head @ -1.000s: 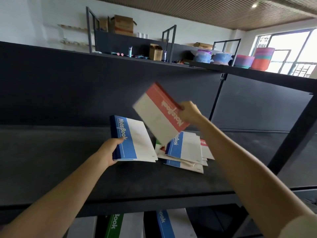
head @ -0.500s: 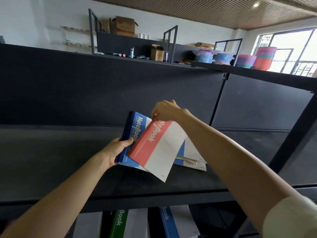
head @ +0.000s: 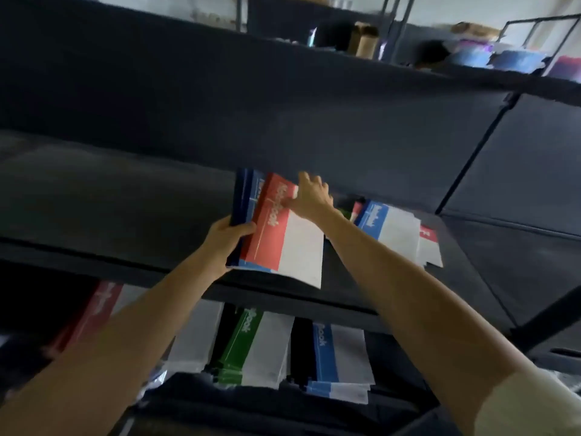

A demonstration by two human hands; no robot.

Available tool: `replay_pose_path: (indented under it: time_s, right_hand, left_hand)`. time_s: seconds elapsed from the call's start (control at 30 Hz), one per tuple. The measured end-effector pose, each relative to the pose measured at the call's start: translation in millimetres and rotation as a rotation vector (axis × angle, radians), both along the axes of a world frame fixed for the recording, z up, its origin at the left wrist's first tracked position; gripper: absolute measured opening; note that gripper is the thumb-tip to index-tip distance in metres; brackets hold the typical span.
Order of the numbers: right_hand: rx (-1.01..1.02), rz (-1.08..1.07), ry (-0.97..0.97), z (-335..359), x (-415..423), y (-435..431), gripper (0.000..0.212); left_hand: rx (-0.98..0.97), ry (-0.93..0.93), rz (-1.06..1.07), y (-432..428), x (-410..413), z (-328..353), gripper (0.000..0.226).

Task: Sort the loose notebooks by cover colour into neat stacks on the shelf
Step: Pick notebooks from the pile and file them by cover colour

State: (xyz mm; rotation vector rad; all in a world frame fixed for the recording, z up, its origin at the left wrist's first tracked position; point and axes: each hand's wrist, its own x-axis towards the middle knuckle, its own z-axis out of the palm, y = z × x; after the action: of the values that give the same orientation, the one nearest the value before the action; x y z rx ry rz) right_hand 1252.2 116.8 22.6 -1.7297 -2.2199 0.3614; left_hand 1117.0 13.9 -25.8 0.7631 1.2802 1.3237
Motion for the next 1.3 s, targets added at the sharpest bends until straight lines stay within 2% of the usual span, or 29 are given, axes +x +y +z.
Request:
replay_pose_path:
  time_s: [0.13, 0.17, 0.23, 0.27, 0.3, 0.4, 0.47, 0.73, 0.87, 1.0, 1.13, 1.23, 1.3]
  right_hand:
    - [-0.193, -0.056, 0.288, -18.5, -17.5, -19.9, 0.071]
    - [-0.289, -0.061, 0.387, -20.6, -23.2, -27.5, 0.063]
    - [-0.452, -0.038, 0.562, -22.3, -34.7, -45.2, 0.031]
    - [-0.499, -0.037, 0.626, -22.1, -41.4, -55.0, 0.022]
    - [-0.530, -0.049, 0.680, -22.0, -48.2, -65.1, 0.021]
    - [-0.581, -0.125, 0.809, -24.7, -68.5, -95.6, 0.038]
    - [-0.600, -0.148, 0.850, -26.3, -83.3, -123.3, 0.037]
    - [-0.601, -0.223, 0.894, -75.9, -151.7, -257.3, 0.032]
    - [-0.681, -0.245, 0.827, -110.9, -178.5, -317.7, 0.033]
    - [-0.862, -0.157, 0.781, -145.3, -195.3, -356.9, 0.036]
    - [-1.068, -0.250, 0.843, -176.7, -202.3, -369.6, 0.015]
    - [-1.073, -0.244, 0.693, -190.2, -208.5, -368.5, 0.029]
    - [-1.012, -0.232, 0.611, -201.4, -217.7, -360.3, 0.039]
  left_hand:
    - [0.061, -0.110, 0.255, -22.7, -19.6, -5.2, 0.029]
    - [0.084, -0.131, 0.280, -31.3, -25.4, -7.3, 0.027]
    - [0.120, -0.162, 0.301, -50.6, -38.6, -10.4, 0.023]
    - [0.130, -0.167, 0.300, -59.8, -46.7, -12.1, 0.024]
    - [0.138, -0.174, 0.289, -68.9, -54.5, -13.3, 0.028]
    - [0.139, -0.207, 0.272, -98.7, -75.6, -12.8, 0.036]
    - [0.116, -0.253, 0.260, -123.3, -86.3, -12.2, 0.035]
    - [-0.098, -0.371, 0.181, -261.2, -154.3, -47.0, 0.038]
    - [-0.204, -0.367, 0.160, -323.3, -179.8, -69.5, 0.023]
    - [-0.256, -0.305, 0.214, -363.8, -196.4, -93.1, 0.025]
    - [-0.317, -0.321, 0.278, -381.1, -209.4, -114.0, 0.025]
    - [-0.335, -0.324, 0.311, -375.6, -220.5, -125.5, 0.040]
    - [-0.346, -0.339, 0.323, -366.4, -227.0, -131.3, 0.042]
